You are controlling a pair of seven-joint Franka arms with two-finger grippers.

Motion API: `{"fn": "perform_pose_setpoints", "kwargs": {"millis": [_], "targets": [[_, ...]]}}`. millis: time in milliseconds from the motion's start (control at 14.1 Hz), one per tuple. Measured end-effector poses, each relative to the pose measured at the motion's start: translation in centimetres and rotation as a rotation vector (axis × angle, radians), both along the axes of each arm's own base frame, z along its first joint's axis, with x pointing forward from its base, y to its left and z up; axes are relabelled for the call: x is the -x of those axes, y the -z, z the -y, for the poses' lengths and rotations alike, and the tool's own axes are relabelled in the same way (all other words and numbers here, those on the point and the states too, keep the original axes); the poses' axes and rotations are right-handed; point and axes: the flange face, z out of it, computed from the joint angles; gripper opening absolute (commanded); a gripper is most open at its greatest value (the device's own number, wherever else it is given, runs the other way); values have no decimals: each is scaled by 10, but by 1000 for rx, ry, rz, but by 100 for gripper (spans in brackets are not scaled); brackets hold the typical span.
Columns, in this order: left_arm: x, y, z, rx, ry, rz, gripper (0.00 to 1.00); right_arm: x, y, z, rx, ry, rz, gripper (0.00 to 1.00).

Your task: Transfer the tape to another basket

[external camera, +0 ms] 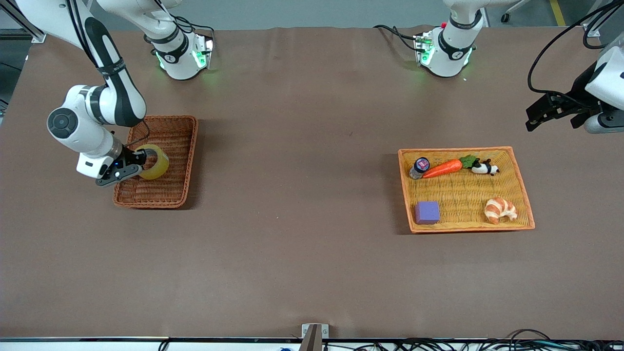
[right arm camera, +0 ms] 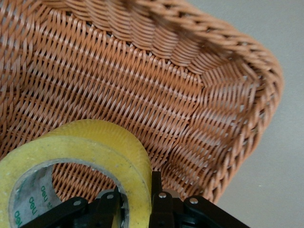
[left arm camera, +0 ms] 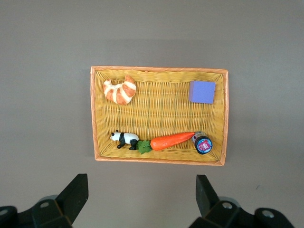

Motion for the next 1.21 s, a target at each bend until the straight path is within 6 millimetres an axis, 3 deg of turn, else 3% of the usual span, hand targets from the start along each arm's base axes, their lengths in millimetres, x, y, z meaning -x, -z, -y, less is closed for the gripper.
{"fn": "perform_pose_setpoints", "kwargs": {"millis": [213,284,355,426,497,781,923,1207], "targets": [[0,1,-1,0,-2,-1,100,5,5,-4,-27,38,-2,16],[0,1,-1,0,-2,-2,100,6,7,-5,-37,52,-5,26],[0,1,-1,0,-2,-2,100,6,10,-7,-44,62,-9,53],[0,1,-1,0,-3,-3,100,7,12,-8,-46,64,-12,94],[0,2,-2,0,-3,-3,100,6,13,-9,-47,64,-11,100],[0,2,-4,0,-7,-4,100,-3,2,-8,-50,59,13,100],[0,2,-4,0,-8,-5,100,-24,-30,-6,-64,67,-1,100],[0,3,-4,0,-8,-3,100,-79,-176,9,-96,171,32,100]]}}
